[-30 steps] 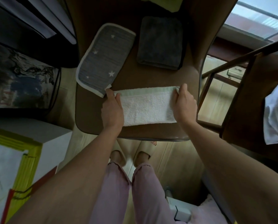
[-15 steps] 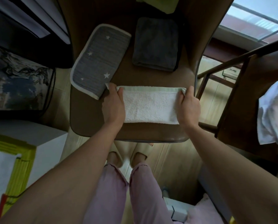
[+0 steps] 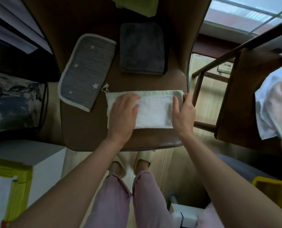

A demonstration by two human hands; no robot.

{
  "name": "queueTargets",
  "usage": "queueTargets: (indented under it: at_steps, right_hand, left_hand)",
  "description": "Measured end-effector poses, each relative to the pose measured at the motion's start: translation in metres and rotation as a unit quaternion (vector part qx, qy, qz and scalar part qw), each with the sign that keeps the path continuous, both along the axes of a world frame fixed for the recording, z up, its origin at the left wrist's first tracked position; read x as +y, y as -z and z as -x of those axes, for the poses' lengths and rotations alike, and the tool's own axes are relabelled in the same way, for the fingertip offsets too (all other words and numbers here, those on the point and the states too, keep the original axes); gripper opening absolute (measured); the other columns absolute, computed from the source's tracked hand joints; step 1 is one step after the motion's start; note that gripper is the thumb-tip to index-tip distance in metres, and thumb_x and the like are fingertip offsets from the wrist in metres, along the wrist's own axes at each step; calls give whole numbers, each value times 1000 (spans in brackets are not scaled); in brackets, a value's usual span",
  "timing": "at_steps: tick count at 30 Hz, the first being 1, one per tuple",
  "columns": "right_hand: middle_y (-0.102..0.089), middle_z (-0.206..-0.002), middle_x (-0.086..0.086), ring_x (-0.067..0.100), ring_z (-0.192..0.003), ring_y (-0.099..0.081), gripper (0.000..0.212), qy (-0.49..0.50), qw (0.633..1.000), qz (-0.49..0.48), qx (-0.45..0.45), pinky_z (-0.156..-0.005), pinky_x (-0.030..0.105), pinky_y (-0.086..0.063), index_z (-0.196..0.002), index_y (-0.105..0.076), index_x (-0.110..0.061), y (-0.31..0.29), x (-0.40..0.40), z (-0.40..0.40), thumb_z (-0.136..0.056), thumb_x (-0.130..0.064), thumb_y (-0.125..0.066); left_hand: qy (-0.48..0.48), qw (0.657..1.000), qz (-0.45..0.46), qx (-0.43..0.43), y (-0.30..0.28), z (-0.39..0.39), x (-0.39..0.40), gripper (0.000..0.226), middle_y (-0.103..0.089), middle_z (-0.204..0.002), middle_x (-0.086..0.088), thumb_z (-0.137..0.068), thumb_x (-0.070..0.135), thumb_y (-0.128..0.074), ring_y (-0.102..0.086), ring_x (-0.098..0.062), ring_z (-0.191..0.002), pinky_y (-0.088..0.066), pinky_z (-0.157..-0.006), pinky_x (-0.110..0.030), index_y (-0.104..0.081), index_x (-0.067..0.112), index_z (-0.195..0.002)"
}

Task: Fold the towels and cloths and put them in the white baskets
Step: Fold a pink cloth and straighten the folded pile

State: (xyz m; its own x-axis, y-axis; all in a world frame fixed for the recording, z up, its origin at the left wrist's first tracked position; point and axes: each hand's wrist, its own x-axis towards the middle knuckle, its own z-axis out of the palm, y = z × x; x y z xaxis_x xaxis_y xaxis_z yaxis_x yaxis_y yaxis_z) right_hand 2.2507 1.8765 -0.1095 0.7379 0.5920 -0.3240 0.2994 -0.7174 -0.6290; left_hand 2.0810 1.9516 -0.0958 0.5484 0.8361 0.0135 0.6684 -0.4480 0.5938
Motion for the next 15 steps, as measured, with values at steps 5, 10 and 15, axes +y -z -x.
queueTargets:
  at_steps: [5, 10, 15]
  right_hand:
    - [-58, -85, -7, 2, -74, -57, 16, 1, 996, -54, 64, -59, 14, -47, -102, -53, -16, -5, -5, -9, -101, -31, -47]
    - [-64, -92, 0, 5, -82, -62, 23, 47, 971, -55, 228, -69, 19, -50, -100, -64, -14, -9, -24, -24, -99, -33, -50]
    - [-70, -91, 11, 24, -84, -70, 22, 25, 959, -13, 283, -73, 40, -58, -92, -69, -5, -7, -28, -47, -92, -27, -65]
  left_hand:
    - [230, 960, 41, 151, 21, -48, -4, 52, -16, -161, -4, -103, 33, -24, -7, -19, -149, 1, -121, -38, -23, 17, -152]
    - [231, 946, -4, 229, 44, -52, -5, 63, 13, -161, 1, -97, 50, -5, 17, -15, -147, 14, -119, -37, 12, 23, -151]
    - [258, 934, -31, 245, 51, -50, -3, 67, 17, -161, 0, -97, 55, -7, 18, -17, -147, 12, -119, -40, 15, 23, -151]
